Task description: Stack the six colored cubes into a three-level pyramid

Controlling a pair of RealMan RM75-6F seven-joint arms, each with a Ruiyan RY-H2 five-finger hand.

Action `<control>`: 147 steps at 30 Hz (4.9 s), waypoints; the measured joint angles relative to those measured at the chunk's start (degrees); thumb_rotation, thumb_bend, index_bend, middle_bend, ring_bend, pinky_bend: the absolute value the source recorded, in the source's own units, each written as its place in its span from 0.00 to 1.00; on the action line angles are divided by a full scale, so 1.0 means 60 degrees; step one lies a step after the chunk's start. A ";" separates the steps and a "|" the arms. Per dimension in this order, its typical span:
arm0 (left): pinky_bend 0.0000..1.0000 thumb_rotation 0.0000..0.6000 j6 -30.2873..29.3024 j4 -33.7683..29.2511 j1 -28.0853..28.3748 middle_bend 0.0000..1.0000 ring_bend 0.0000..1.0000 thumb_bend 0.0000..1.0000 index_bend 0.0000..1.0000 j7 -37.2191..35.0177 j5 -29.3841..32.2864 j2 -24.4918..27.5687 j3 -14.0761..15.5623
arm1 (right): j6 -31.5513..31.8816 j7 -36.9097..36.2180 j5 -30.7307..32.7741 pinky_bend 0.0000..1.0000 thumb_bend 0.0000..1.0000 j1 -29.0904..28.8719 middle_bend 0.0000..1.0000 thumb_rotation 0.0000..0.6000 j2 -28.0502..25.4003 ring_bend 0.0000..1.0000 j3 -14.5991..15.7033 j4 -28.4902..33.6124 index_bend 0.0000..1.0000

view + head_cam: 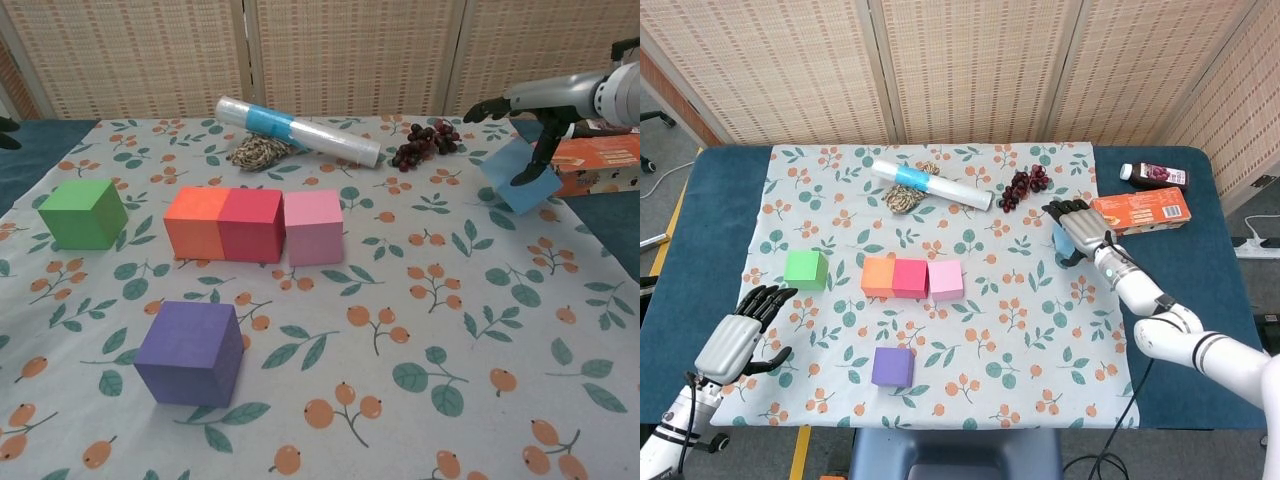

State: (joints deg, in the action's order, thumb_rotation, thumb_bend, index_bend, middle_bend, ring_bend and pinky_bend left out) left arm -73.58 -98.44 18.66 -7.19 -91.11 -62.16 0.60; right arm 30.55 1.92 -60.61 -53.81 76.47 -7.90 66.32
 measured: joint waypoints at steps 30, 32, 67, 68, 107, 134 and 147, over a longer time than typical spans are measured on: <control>0.05 1.00 -0.0148 0.0010 -0.0131 0.08 0.04 0.33 0.02 -0.0169 -0.0125 0.0078 0.0052 | 0.0540 -0.2824 -0.1560 0.00 0.00 -0.0500 0.11 1.00 0.3148 0.00 -0.0922 -0.0442 0.01; 0.05 1.00 -0.0155 0.0033 -0.0139 0.08 0.04 0.33 0.02 -0.0220 -0.0150 0.0083 0.0068 | 0.0463 -0.2878 -0.1512 0.00 0.00 -0.0579 0.11 1.00 0.3335 0.00 -0.0968 -0.0654 0.02; 0.05 1.00 -0.0231 0.0490 -0.0187 0.06 0.02 0.33 0.00 -0.0811 -0.0239 0.0018 0.0113 | 0.1085 -0.3825 -0.2052 0.00 0.05 -0.0889 0.25 1.00 0.5301 0.05 -0.1266 -0.2949 0.17; 0.05 1.00 -0.0235 0.0493 -0.0188 0.06 0.02 0.33 0.00 -0.0819 -0.0241 0.0018 0.0112 | 0.1092 -0.3820 -0.2049 0.00 0.05 -0.0891 0.25 1.00 0.5317 0.05 -0.1274 -0.2954 0.17; 0.04 1.00 -0.0071 0.0559 -0.0126 0.05 0.01 0.33 0.00 -0.0888 -0.0205 0.0021 0.0149 | 0.1080 -0.4121 -0.2394 0.00 0.06 -0.1011 0.27 1.00 0.5534 0.06 -0.1204 -0.3354 0.16; 0.04 1.00 0.0072 0.0503 -0.0066 0.05 0.00 0.33 0.00 -0.0849 -0.0167 0.0036 0.0160 | 0.1222 -0.4413 -0.2603 0.00 0.10 -0.1057 0.31 1.00 0.5612 0.08 -0.1133 -0.3521 0.38; 0.04 1.00 0.0064 0.0527 -0.0074 0.05 0.00 0.33 0.00 -0.0874 -0.0177 0.0029 0.0178 | 0.1251 -0.4517 -0.2627 0.00 0.11 -0.1109 0.31 1.00 0.5746 0.08 -0.1142 -0.3764 0.37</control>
State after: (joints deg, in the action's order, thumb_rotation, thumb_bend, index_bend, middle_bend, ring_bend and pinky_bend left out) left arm -73.20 -95.28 18.22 -12.43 -92.17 -61.99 1.67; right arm 38.06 -25.19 -76.37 -60.46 110.95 -14.76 43.74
